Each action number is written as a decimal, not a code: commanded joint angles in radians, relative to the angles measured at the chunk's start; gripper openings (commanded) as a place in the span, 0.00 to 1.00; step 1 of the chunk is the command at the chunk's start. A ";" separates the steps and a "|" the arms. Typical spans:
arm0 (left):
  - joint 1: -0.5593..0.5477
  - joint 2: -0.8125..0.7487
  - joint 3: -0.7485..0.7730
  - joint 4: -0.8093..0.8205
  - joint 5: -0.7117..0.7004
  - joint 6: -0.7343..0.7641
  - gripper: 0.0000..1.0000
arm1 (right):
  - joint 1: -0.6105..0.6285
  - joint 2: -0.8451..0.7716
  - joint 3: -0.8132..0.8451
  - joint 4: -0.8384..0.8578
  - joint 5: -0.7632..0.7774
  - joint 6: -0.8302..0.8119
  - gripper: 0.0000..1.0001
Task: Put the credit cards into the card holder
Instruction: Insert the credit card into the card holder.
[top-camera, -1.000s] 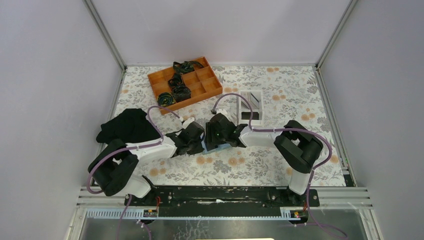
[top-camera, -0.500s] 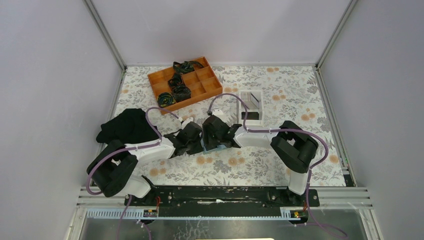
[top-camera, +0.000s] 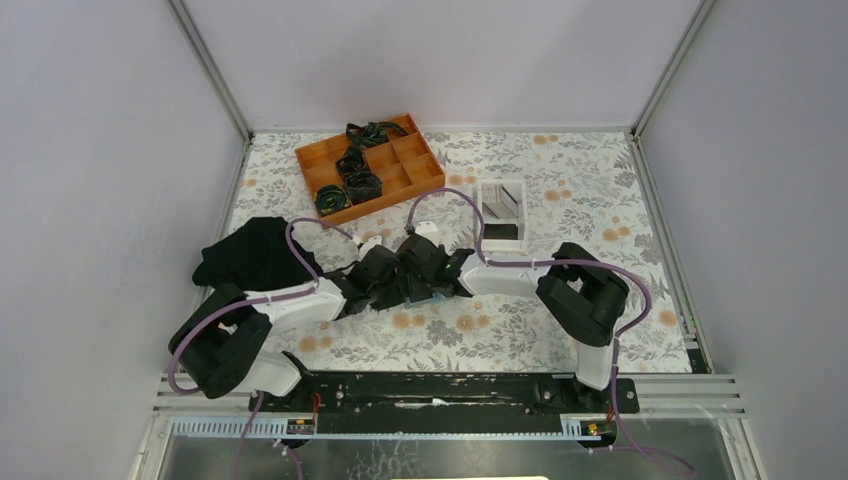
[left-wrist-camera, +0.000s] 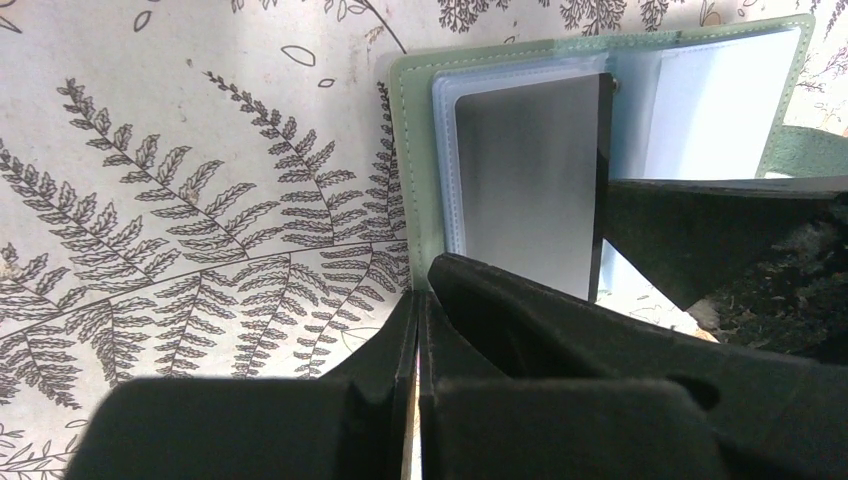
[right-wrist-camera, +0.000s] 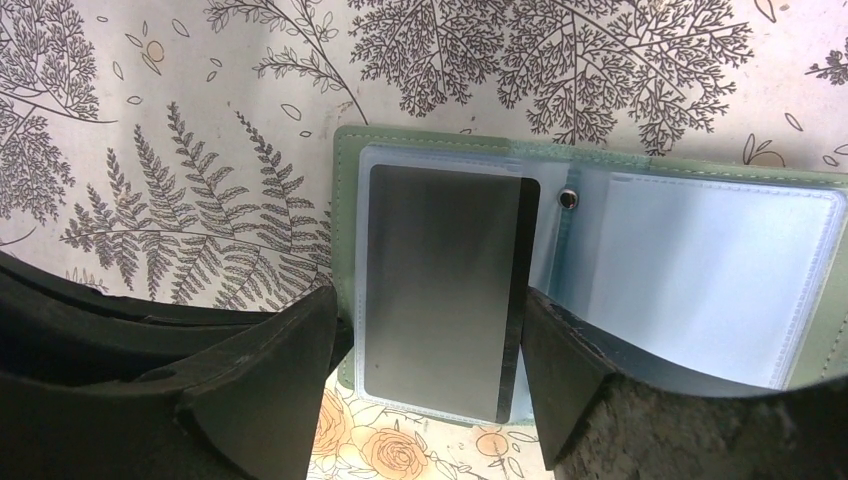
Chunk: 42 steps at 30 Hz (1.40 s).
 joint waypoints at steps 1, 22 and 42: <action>0.008 -0.007 -0.028 0.074 0.000 -0.007 0.00 | 0.056 0.061 0.016 -0.118 -0.101 0.022 0.73; 0.039 -0.019 -0.046 0.081 0.020 -0.005 0.00 | 0.070 0.027 0.055 -0.169 0.025 0.010 0.71; 0.043 -0.087 -0.030 0.006 -0.033 -0.007 0.00 | 0.024 -0.104 0.030 -0.154 0.108 -0.026 0.71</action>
